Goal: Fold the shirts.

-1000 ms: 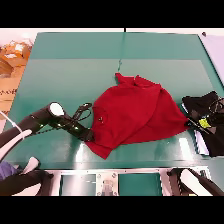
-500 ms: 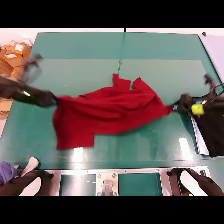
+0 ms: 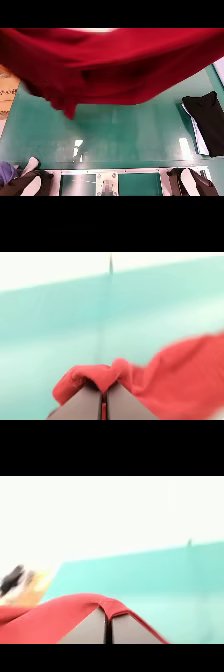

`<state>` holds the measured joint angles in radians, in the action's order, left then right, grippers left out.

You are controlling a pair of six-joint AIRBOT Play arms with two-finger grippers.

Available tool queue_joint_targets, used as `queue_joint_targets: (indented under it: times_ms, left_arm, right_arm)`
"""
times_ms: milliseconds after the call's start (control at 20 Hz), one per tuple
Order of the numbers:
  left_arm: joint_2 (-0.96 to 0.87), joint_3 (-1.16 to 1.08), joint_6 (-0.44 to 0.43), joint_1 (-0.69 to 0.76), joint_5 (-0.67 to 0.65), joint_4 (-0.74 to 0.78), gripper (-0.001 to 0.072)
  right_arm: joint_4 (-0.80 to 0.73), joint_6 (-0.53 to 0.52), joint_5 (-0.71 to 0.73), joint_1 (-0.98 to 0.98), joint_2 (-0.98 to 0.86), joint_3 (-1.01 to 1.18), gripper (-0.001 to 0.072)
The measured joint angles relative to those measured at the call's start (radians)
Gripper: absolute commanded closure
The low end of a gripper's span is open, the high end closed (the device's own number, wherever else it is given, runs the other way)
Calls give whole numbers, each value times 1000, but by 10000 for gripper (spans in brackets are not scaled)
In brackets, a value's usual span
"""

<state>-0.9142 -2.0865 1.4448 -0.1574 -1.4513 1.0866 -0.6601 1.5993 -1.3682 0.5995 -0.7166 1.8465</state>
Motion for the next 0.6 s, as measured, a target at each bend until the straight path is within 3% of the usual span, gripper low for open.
queue_joint_targets:
  times_ms: [250, 450, 600]
  left_arm:
    - [56, -56, 32, -4, 71, 37, 685]
    - [45, 134, 34, -4, 130, 0, 685]
    - [-35, 341, -25, 17, 225, -113, 685]
  right_arm:
    - [-117, 41, 43, 48, 6, 141, 697]
    - [-50, -16, 74, 53, -46, -34, 697]
    - [10, -109, 134, 10, -118, -263, 696]
